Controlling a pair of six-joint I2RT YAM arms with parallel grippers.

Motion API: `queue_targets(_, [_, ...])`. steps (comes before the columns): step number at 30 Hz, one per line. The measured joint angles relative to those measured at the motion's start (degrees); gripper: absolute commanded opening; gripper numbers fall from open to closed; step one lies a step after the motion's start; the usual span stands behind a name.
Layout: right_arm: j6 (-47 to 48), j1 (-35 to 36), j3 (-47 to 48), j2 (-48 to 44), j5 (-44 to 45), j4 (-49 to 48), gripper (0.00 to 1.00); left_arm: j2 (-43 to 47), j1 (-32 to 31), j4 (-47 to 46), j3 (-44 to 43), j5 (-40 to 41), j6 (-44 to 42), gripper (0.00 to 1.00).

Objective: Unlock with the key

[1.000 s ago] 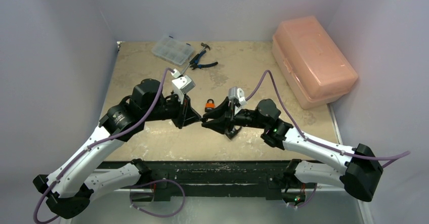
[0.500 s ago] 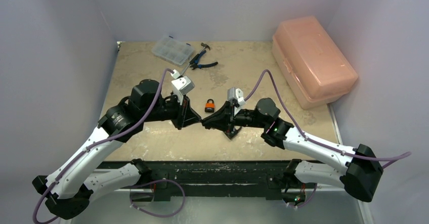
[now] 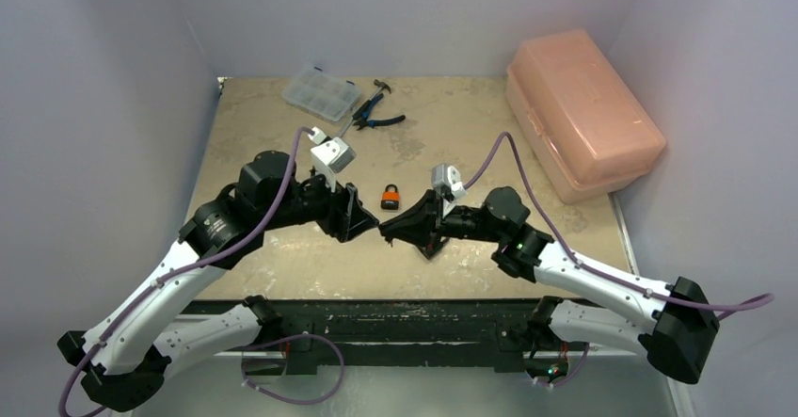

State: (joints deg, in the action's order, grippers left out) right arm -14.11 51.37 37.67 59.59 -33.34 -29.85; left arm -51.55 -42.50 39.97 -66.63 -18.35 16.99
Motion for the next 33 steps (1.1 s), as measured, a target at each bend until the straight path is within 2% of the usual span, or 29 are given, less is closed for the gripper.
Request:
queue_targets(3, [-1.7,0.0,-2.0,-1.7,3.5,0.1,0.00,0.8,0.0,0.0,0.0,4.0,0.5,0.66])
queue_targets(8, [-6.3,0.0,-6.1,-5.4,10.3,1.9,0.00,0.9,0.0,0.0,0.0,9.4,0.9,0.83])
queue_targets(10, [-8.2,0.0,-7.2,-7.1,13.4,3.6,0.00,0.5,0.0,0.1,0.0,11.1,0.9,0.86])
queue_targets(19, [-14.3,0.0,-8.0,-15.0,28.5,14.8,0.00,-3.0,0.0,-0.9,1.1,16.9,1.0,0.86])
queue_targets(22, [-15.7,0.0,-8.7,-18.2,32.3,17.1,0.00,-6.8,0.0,-2.4,3.4,20.5,2.1,0.86])
queue_targets(27, [-17.2,0.0,-8.8,-21.0,37.4,21.6,0.00,-16.1,0.0,-3.8,3.9,23.8,4.5,0.86])
queue_targets(33, [-18.1,0.0,-8.8,-22.6,41.7,27.0,0.00,-28.7,0.0,-4.3,1.1,23.2,4.5,0.85])
